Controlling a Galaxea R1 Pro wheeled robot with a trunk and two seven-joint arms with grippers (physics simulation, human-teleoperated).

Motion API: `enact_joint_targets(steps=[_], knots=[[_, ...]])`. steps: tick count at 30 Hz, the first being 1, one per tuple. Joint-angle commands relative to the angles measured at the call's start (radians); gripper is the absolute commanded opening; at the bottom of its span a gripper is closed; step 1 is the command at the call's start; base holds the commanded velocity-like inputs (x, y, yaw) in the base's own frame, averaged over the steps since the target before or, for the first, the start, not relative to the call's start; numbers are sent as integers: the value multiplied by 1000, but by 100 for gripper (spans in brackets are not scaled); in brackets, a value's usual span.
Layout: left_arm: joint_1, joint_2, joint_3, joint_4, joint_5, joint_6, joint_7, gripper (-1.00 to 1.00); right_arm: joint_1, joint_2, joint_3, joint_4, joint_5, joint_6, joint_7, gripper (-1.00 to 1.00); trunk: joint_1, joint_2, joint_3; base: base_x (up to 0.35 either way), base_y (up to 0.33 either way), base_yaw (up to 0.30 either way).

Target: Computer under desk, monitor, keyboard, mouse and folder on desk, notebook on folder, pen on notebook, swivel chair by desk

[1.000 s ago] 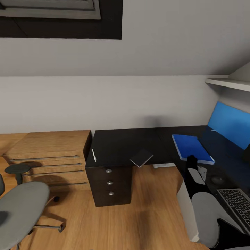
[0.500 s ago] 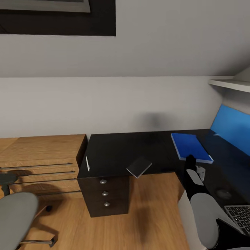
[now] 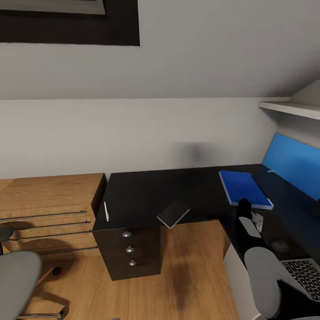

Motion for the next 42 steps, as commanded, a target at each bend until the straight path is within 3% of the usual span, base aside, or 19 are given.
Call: enact_joint_targets(steps=[1, 4, 6, 13, 23, 33, 42], knots=[[-1, 1, -8, 0, 11, -6, 6, 100, -1, -1, 2, 9, -9, -3, -1, -100, 0, -1, -1, 0, -47, -3], [-1, 1, -8, 0, 11, -7, 6, 100, -1, -6, 3, 47, -7, -6, -3, -100, 0, -1, -1, 0, -45, -1], [-1, 1, -8, 0, 11, -8, 6, 100, -2, -42, 3, 97, -4, -35, -13, -100, 0, -1, -1, 0, -9, 0], [-1, 1, -8, 0, 11, -8, 6, 100, -4, -74, 5, 112, 0, -63, -69, -100, 0, -1, -1, 0, 0, 0], [-1, 1, -8, 0, 11, -10, 6, 100, -4, -92, 9, 109, 1, -61, -88, -100, 0, -1, -1, 0, 0, 0], [-1, 1, -8, -1, 10, -10, 6, 100, -4, -87, 7, 113, 0, -61, -83, -100, 0, -1, -1, 28, 0, 0], [-1, 1, -8, 0, 11, -10, 6, 100, -4, -100, 7, 142, 2, -65, -87, -100, 0, -1, -1, 139, -9, 0]])
